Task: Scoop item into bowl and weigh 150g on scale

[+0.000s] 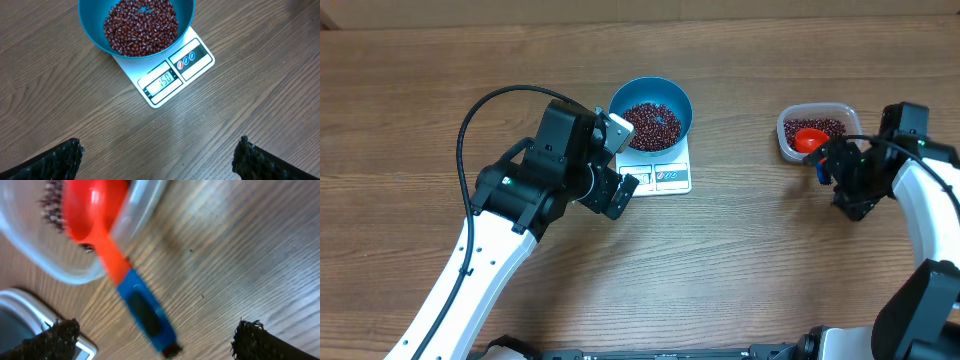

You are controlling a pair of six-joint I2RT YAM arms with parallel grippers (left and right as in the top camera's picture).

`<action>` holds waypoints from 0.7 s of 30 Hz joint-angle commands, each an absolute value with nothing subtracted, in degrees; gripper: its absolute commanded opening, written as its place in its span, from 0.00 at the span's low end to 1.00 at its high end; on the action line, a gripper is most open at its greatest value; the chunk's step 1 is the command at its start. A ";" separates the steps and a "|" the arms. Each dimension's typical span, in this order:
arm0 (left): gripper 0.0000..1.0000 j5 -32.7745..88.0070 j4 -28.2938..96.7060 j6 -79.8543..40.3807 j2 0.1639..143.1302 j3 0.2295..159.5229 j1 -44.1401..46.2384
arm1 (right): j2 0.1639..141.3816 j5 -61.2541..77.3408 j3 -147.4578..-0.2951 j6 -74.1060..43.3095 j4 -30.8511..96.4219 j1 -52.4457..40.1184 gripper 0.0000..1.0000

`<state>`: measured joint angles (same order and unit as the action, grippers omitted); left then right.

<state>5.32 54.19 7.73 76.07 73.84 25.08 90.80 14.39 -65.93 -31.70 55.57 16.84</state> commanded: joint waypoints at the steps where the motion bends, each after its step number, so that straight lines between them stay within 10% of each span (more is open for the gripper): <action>1: 1.00 4.91 54.13 8.80 75.64 73.60 25.10 | 86.96 13.50 -72.73 -24.36 57.34 16.84 1.00; 21: 1.00 4.91 54.13 8.78 75.64 73.60 25.10 | 67.31 21.10 -76.88 6.55 61.25 -12.93 1.00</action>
